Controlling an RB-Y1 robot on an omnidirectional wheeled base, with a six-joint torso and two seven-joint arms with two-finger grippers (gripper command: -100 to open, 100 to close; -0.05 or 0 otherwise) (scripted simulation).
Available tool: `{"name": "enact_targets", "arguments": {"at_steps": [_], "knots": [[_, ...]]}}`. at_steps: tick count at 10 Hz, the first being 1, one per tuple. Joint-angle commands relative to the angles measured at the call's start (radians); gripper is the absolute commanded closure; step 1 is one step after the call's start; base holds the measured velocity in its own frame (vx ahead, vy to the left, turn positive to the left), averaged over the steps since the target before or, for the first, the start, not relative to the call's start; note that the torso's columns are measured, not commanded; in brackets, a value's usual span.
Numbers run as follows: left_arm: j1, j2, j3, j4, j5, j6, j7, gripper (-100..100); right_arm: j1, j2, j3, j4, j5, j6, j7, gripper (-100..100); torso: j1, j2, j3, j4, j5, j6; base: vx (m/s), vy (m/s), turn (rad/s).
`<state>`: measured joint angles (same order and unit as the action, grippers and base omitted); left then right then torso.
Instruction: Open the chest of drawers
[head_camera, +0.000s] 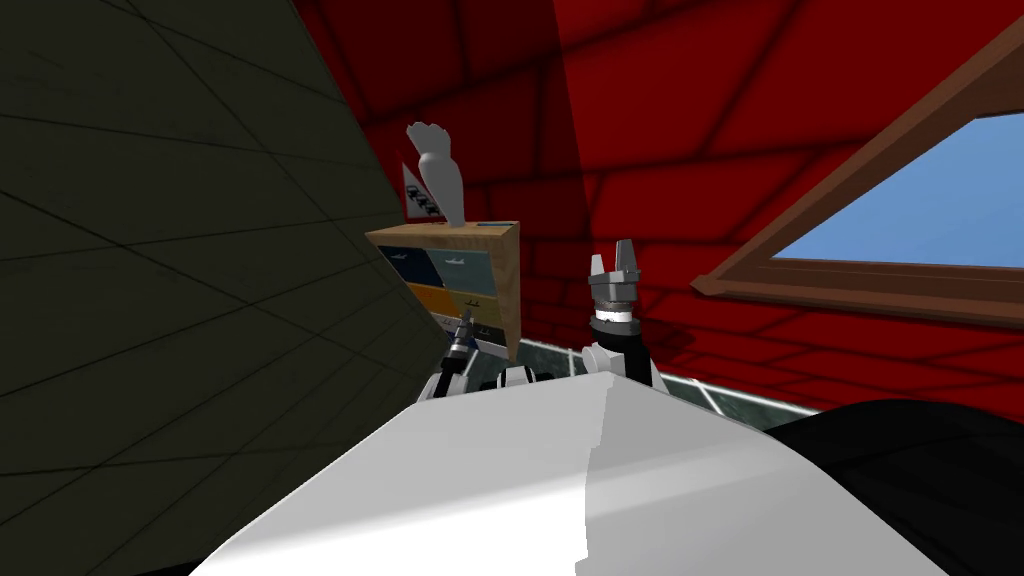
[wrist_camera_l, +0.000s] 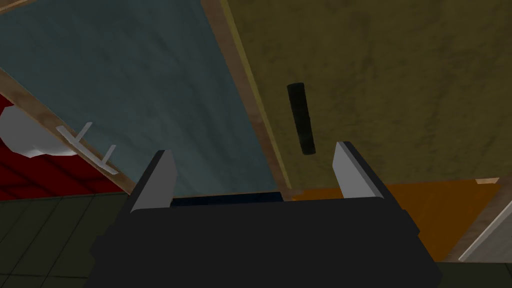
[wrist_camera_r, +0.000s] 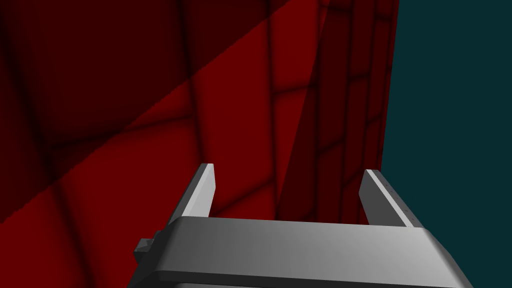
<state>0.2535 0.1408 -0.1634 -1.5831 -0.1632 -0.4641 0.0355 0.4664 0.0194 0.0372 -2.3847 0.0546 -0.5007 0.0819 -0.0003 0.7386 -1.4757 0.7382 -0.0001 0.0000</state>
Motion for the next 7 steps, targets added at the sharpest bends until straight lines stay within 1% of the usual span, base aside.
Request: {"name": "enact_targets", "arguments": {"at_steps": [1, 2, 3, 4, 5, 6, 7], "knots": [[-0.020, 0.010, -0.011, 0.050, -0.004, 0.004, -0.007, -100, 0.000, 0.000, 0.000, 0.000, 0.000, 0.000, 0.000, 0, 0.000, 0.000, 0.000, 0.000, 0.000, 0.000, 0.100, 0.013, -0.058], [-0.031, 0.015, -0.017, 0.084, -0.006, 0.003, -0.010, -100, 0.000, 0.000, 0.000, 0.000, 0.000, 0.000, 0.000, 0, 0.000, 0.000, 0.000, 0.000, 0.000, 0.000, 0.116, 0.014, -0.081], [-0.036, 0.017, -0.019, 0.096, -0.007, 0.002, -0.011, -100, 0.000, 0.000, 0.000, 0.000, 0.000, 0.000, 0.000, 0, 0.000, -0.001, 0.000, 0.000, 0.000, 0.000, 0.119, 0.017, -0.053], [-0.040, 0.018, -0.021, 0.106, -0.007, 0.002, -0.012, -100, 0.000, 0.000, 0.000, 0.000, 0.000, 0.000, 0.000, 0, 0.000, -0.001, -0.001, 0.000, 0.000, 0.000, 0.087, 0.016, -0.032], [-0.036, 0.018, -0.020, 0.095, -0.007, 0.006, -0.011, -100, 0.000, 0.000, 0.000, 0.000, 0.000, 0.000, 0.000, 0, 0.000, 0.000, 0.000, 0.000, 0.000, 0.000, 0.035, 0.008, -0.005], [-0.073, -0.003, 0.011, 0.121, -0.004, 0.022, -0.024, -100, 0.000, 0.000, 0.000, 0.000, 0.000, 0.000, 0.000, 0, 0.000, 0.003, 0.002, 0.001, 0.000, 0.000, -0.026, 0.027, -0.240], [-0.097, -0.016, 0.032, 0.137, -0.002, 0.034, -0.033, -100, 0.000, 0.000, 0.000, 0.000, 0.000, 0.000, 0.000, 0, 0.001, 0.005, 0.003, 0.001, 0.000, 0.001, -0.066, 0.037, -0.248]]}}
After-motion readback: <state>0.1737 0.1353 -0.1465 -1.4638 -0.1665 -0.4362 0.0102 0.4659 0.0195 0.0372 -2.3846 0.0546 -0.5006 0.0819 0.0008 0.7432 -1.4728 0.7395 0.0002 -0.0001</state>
